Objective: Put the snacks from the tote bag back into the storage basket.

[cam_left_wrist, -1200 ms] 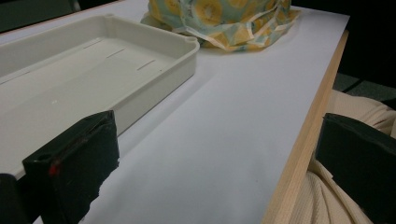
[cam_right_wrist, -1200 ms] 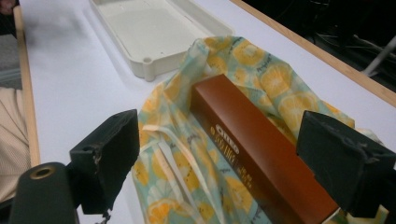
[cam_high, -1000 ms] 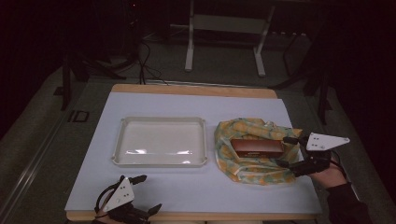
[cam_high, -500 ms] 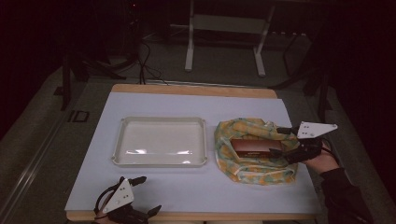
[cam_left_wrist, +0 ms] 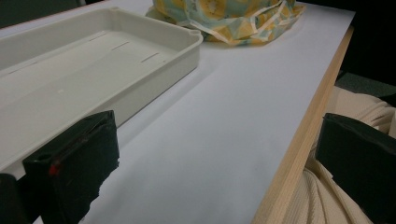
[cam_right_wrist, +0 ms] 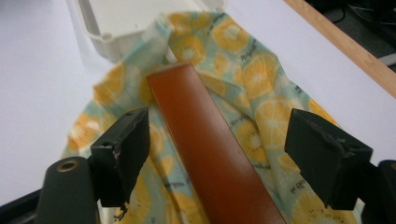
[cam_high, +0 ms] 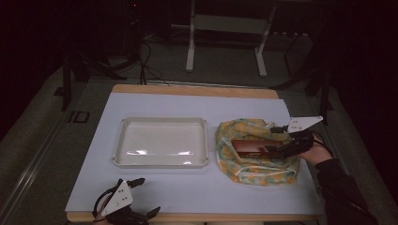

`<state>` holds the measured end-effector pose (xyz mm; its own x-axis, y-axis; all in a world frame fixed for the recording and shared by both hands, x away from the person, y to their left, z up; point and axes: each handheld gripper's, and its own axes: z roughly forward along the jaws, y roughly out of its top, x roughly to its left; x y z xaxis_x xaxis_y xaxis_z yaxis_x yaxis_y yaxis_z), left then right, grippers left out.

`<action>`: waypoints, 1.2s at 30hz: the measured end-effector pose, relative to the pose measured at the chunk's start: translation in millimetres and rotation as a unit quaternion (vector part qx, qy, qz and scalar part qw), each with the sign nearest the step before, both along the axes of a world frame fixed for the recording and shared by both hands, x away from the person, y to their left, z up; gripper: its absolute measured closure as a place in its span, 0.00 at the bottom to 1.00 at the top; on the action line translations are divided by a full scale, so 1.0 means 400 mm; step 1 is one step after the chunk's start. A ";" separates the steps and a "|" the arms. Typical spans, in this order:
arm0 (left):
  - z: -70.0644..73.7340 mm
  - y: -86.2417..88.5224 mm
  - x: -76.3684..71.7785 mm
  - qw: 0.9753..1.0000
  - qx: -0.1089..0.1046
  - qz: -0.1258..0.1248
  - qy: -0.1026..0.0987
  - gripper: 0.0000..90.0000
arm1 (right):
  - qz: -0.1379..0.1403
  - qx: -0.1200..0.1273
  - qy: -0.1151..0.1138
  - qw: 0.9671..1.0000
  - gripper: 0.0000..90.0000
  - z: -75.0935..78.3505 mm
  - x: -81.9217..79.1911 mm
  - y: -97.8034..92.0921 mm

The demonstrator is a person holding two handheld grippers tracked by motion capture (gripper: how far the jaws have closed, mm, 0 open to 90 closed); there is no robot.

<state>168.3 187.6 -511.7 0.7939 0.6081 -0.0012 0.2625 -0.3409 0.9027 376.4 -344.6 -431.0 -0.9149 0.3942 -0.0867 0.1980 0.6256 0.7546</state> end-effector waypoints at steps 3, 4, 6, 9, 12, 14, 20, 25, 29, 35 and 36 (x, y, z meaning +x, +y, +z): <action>0.000 0.000 0.000 1.000 0.001 0.001 0.000 0.00 | 0.005 -0.010 0.009 1.000 0.25 -0.010 0.011 -0.001; 0.000 0.000 0.000 1.000 0.001 0.002 0.000 0.00 | 0.006 -0.014 0.013 1.000 0.25 -0.015 0.017 -0.002; 0.000 0.000 -0.001 1.000 0.001 0.001 0.001 0.00 | 0.008 -0.022 0.017 1.000 0.26 -0.023 0.024 -0.002; -0.001 0.000 -0.002 1.000 0.001 0.002 0.001 0.00 | 0.016 -0.044 0.016 0.999 0.30 -0.037 0.033 -0.003; -0.001 0.000 -0.002 1.000 0.001 0.003 0.002 0.00 | 0.019 -0.069 0.013 0.997 0.31 -0.055 0.039 -0.005; -0.001 0.001 -0.002 1.000 0.002 0.003 0.002 0.00 | 0.016 -0.077 0.017 0.997 0.31 -0.066 0.046 -0.007; -0.002 0.001 -0.001 1.000 0.004 0.002 0.003 0.00 | 0.014 -0.099 0.027 0.995 0.31 -0.080 0.059 -0.010; -0.003 0.002 -0.001 1.000 0.004 0.002 0.003 0.00 | 0.023 -0.128 0.033 0.991 0.30 -0.091 0.066 0.001; -0.003 0.002 -0.001 1.000 0.005 0.001 0.004 0.00 | 0.028 -0.134 0.039 0.990 0.30 -0.095 0.072 0.006; -0.004 0.002 -0.001 1.000 0.004 0.000 0.005 0.00 | 0.036 -0.161 0.053 0.985 0.30 -0.104 0.081 0.015; -0.004 0.002 -0.001 1.000 0.004 0.000 0.005 0.00 | 0.036 -0.166 0.055 0.984 0.31 -0.105 0.083 0.017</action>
<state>168.0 188.3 -513.3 0.7935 0.6085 -0.0038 0.2710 -0.3477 0.8976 409.5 -337.8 -473.1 -0.9508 0.2937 -0.0988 0.2123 0.8497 0.4826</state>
